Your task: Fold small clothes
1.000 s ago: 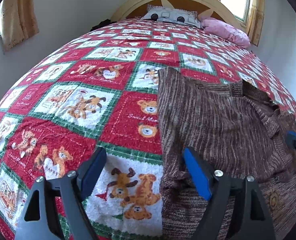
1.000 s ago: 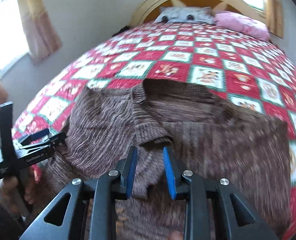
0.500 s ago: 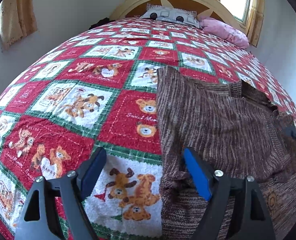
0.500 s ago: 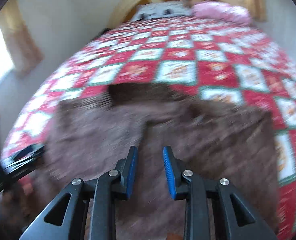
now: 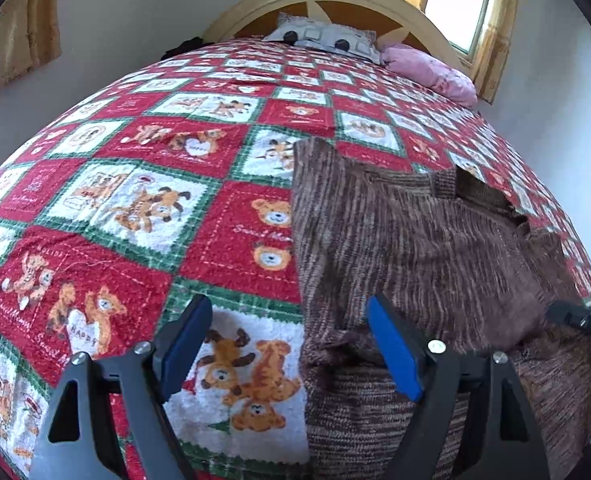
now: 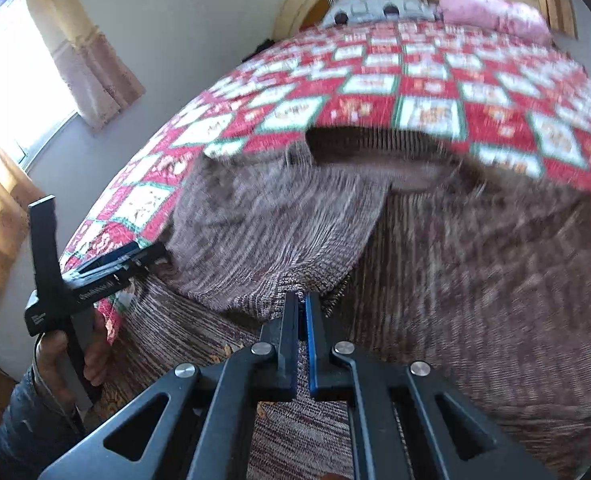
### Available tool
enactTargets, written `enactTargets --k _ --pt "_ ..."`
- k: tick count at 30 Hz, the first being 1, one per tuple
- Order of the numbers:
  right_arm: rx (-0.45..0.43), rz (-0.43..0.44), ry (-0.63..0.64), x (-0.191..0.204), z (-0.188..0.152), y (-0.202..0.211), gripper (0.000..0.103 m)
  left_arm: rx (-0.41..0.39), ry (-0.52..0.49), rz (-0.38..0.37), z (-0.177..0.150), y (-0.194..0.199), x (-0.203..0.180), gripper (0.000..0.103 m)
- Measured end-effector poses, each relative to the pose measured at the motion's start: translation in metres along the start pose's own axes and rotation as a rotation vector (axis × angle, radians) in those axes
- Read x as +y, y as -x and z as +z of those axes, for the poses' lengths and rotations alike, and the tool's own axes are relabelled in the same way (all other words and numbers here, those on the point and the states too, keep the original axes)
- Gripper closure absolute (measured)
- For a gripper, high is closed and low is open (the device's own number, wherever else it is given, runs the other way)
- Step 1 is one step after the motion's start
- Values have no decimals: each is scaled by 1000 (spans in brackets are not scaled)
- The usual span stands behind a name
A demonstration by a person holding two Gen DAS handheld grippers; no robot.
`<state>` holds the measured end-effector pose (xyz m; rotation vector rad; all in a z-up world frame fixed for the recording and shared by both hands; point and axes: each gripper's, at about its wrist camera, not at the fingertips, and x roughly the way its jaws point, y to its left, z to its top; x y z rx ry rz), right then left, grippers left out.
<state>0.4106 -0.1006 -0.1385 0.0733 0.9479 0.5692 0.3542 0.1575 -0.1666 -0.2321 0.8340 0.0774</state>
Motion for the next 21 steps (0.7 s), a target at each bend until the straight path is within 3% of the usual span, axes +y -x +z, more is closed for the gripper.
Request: enactTargets --k 3,6,11,16,19,21 --pt "-22 2 5 1 2 13 101 2 -9 -24 0 0 -2 17" --pt "-27 -37 17 -1 -3 16 101 32 -29 6 1 -4 -6 13" --pt "52 -105 26 -16 -25 -11 101 47 -111 53 -3 -5 -21 10" --pt "14 -94 15 -16 -25 5 99 61 -108 30 -4 -6 -18 7" --pt "-49 -130 81 -2 -16 15 99 64 -113 32 -4 -6 -19 5" --pt "-70 -90 75 2 -7 15 99 71 -120 34 -4 -7 -20 3"
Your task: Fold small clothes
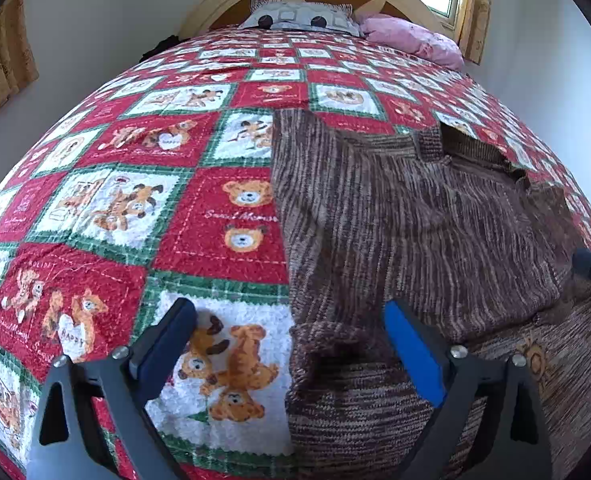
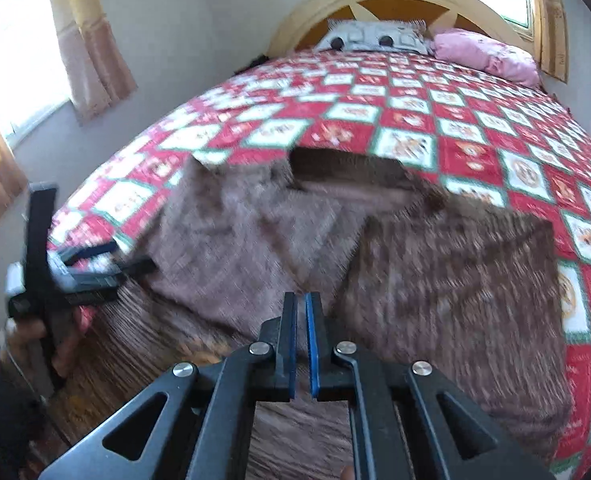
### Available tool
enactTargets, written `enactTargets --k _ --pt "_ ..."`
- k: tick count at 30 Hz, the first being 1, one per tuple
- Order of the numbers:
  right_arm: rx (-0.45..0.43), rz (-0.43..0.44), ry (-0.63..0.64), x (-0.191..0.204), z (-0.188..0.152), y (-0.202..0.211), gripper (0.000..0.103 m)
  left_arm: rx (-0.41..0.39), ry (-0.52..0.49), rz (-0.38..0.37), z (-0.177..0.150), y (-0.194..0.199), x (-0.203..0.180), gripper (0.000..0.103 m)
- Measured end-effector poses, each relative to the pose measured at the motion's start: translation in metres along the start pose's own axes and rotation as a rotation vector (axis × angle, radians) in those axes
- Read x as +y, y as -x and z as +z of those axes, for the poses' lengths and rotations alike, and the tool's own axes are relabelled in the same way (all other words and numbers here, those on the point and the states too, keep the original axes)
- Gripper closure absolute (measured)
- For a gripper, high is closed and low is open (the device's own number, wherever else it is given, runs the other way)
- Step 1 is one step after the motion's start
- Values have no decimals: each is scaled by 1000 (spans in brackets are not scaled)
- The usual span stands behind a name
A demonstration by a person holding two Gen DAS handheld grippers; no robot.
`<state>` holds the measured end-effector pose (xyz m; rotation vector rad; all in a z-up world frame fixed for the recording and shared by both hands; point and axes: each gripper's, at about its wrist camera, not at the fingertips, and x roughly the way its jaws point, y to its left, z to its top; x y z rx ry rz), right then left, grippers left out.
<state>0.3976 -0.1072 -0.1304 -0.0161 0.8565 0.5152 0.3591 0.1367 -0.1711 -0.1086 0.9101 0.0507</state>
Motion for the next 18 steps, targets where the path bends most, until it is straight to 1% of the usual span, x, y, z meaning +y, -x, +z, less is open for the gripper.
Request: enactTargets --k 1,4,6,8,9,10,11,14,16,17,18 --pt "-1 15 -2 2 3 -2 99 5 -4 0 1 -1 0 3" --pt "-3 26 18 8 9 -10 99 5 -8 -4 -1 -1 -1 3" --pt "44 52 26 11 6 -25 99 7 -7 -8 -3 1 -1 3" --pt "121 50 19 9 -2 -41 99 10 -15 -7 -5 2 -2 2" --pt "128 46 26 9 -10 -44 99 11 -18 -6 -6 3 -2 2" --pt "103 41 40 10 -14 -39 99 11 -20 -7 -8 4 -2 2" --pt "104 29 50 9 -17 -36 99 11 -21 -10 -9 5 -1 2" --pt "111 25 25 4 -17 -28 96 9 -21 -15 -11 7 -1 2" --pt "71 2 64 11 -14 -20 95 7 -21 -14 -11 8 -1 2" --pt "50 -5 83 15 -14 -16 87 7 -20 -14 -11 8 -1 2" --pt "36 -3 96 21 -13 -15 63 6 -20 -14 -11 8 -1 2"
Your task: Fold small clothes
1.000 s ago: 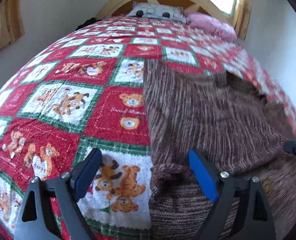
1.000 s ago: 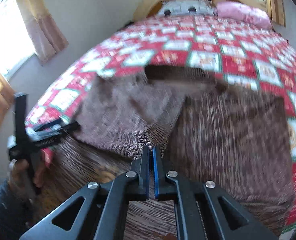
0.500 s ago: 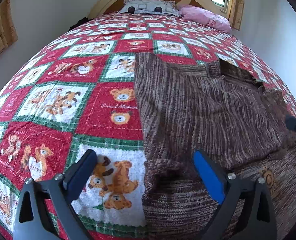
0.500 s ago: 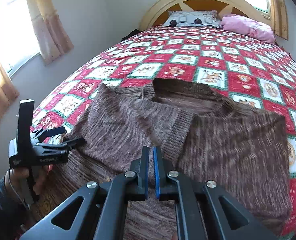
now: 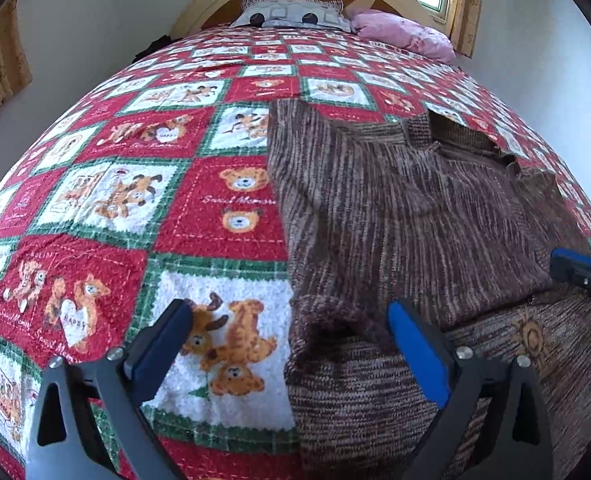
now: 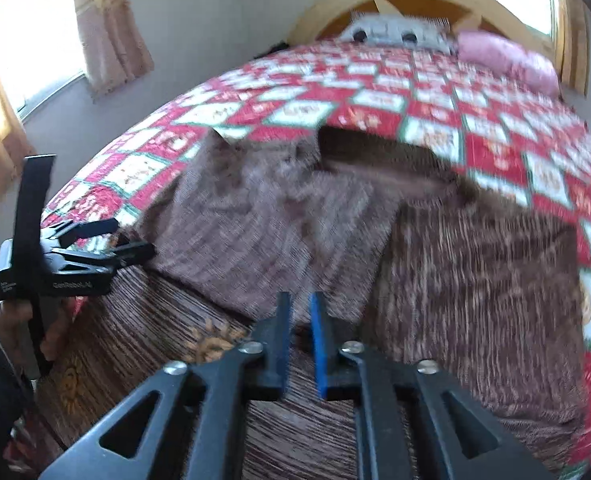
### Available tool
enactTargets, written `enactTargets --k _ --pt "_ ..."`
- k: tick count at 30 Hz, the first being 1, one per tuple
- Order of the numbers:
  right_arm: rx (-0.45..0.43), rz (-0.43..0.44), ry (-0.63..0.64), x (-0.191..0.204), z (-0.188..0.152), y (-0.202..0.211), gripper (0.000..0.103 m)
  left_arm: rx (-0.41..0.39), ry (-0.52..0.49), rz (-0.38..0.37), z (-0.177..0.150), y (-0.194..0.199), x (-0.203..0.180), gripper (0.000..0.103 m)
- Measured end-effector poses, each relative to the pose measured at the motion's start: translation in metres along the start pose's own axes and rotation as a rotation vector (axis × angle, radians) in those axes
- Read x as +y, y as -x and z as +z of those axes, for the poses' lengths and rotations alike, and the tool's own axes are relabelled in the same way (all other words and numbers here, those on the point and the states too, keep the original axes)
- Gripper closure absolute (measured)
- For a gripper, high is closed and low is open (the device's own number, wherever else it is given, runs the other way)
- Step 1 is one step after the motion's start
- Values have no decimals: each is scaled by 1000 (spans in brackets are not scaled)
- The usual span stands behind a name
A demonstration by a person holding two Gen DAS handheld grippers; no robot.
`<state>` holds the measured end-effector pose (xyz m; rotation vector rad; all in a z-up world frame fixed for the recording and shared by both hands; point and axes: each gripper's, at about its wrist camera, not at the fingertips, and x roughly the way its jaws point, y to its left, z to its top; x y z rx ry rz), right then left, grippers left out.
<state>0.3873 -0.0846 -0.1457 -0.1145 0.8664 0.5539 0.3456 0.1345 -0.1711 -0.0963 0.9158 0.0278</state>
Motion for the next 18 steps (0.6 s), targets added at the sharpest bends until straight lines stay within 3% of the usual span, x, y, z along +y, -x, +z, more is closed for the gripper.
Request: enactTargets --k 2,5,11,18 --pt "10 -5 8 7 -3 -5 32 -1 4 -1 0 0 0 1" --pt "79 -65 14 8 -18 -26 32 0 7 2 0 0 0 0" --pt "25 -20 -56 -7 -24 -2 35 4 13 2 2 -1 1 0" --pt "-49 -121 -124 -49 -29 36 35 -5 37 13 -6 14 3 0"
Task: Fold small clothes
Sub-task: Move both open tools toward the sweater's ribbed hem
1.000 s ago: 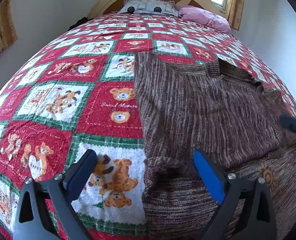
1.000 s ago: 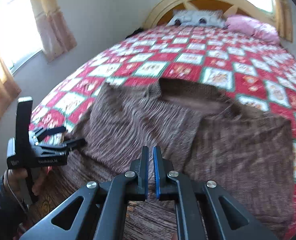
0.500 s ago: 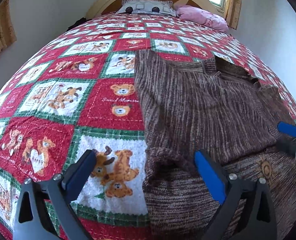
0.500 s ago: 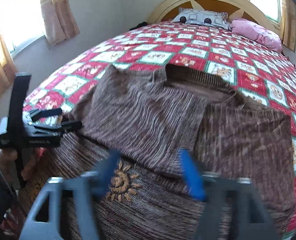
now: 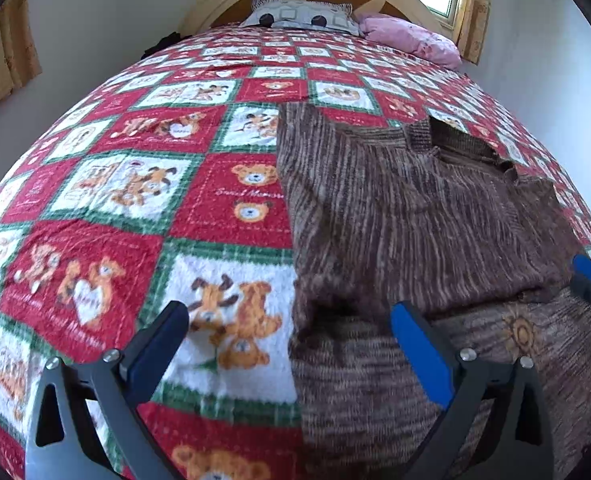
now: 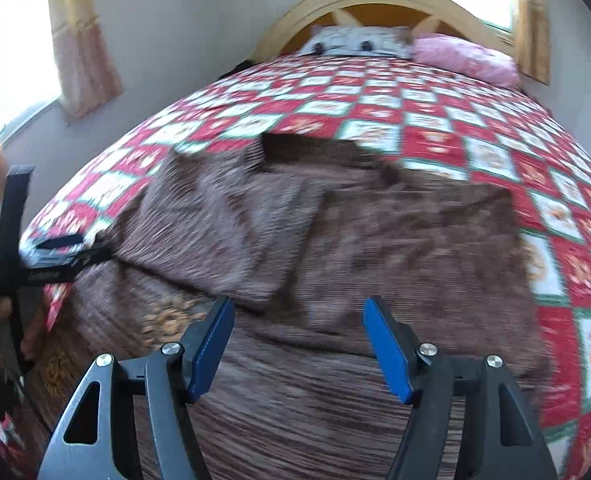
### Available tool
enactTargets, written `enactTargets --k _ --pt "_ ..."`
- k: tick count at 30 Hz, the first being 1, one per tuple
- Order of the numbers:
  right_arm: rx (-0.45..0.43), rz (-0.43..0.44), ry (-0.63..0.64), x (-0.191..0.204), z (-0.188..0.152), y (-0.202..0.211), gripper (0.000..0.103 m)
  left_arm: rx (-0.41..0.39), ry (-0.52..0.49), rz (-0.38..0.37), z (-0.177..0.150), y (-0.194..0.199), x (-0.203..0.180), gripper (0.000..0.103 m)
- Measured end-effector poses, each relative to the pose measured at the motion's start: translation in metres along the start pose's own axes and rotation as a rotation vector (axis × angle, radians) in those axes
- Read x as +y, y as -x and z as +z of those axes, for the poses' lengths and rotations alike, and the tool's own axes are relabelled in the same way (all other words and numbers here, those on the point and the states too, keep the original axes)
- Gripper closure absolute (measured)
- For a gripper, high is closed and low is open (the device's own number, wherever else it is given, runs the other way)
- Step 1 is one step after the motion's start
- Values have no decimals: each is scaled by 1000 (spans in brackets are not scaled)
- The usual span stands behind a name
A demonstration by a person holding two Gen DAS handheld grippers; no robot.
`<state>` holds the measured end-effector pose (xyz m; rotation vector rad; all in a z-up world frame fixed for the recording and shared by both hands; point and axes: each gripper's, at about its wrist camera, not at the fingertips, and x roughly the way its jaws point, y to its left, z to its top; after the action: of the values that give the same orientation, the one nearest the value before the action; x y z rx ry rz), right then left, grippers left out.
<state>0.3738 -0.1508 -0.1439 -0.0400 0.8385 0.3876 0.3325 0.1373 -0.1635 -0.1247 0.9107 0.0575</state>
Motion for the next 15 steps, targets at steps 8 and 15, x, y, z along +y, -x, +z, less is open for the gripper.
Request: enactTargets --k 8,15 --pt "36 -67 -81 -36 -10 -3 40 42 -26 48 -4 -4 -6 0" --pt "10 -64 -56 -33 -24 24 40 12 -16 65 -17 20 -6 0"
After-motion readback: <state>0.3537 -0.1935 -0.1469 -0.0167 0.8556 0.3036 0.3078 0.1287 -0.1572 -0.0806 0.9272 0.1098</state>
